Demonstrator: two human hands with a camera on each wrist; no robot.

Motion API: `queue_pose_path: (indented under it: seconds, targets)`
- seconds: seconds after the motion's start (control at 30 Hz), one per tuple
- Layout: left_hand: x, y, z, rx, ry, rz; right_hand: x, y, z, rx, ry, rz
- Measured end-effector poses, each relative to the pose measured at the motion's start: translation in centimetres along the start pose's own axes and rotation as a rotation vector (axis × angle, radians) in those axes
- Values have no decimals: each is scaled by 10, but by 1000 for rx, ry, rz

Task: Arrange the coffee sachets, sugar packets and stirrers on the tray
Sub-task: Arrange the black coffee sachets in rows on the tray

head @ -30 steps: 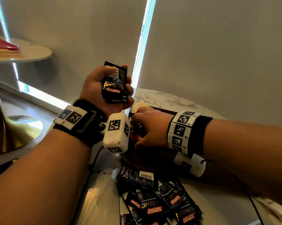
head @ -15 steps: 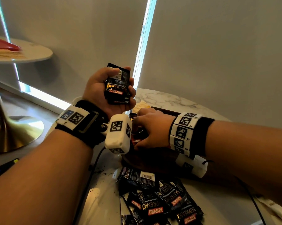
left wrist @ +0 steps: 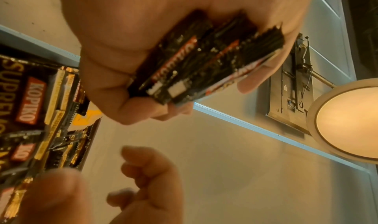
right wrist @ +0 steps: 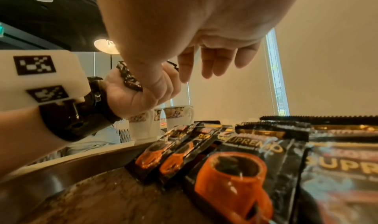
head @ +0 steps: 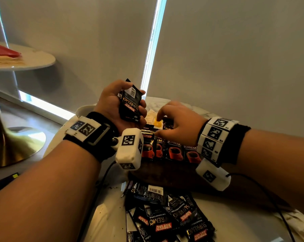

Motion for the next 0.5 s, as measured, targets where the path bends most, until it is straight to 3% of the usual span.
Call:
queue_pose_path:
  seconds: [0.23,0.37,0.5]
  targets:
    - [6,2,-8,46,-14,104,-12,33,-1,91,49,252]
    - [6,-8,-8,173,-48,95,-13,34,-21,66,188,212]
    - [5,-13,-14,248,7,60,-13,28,-30,-16,254,184]
Point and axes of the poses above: each hand's wrist, its own x-axis towards the middle knuckle, its own y-axis out of the back of the hand, z = x × y, the point moved 9 cm from there along x, towards the middle knuckle, and after that the axes turned 12 degrees about y, right-handed, at the moved point
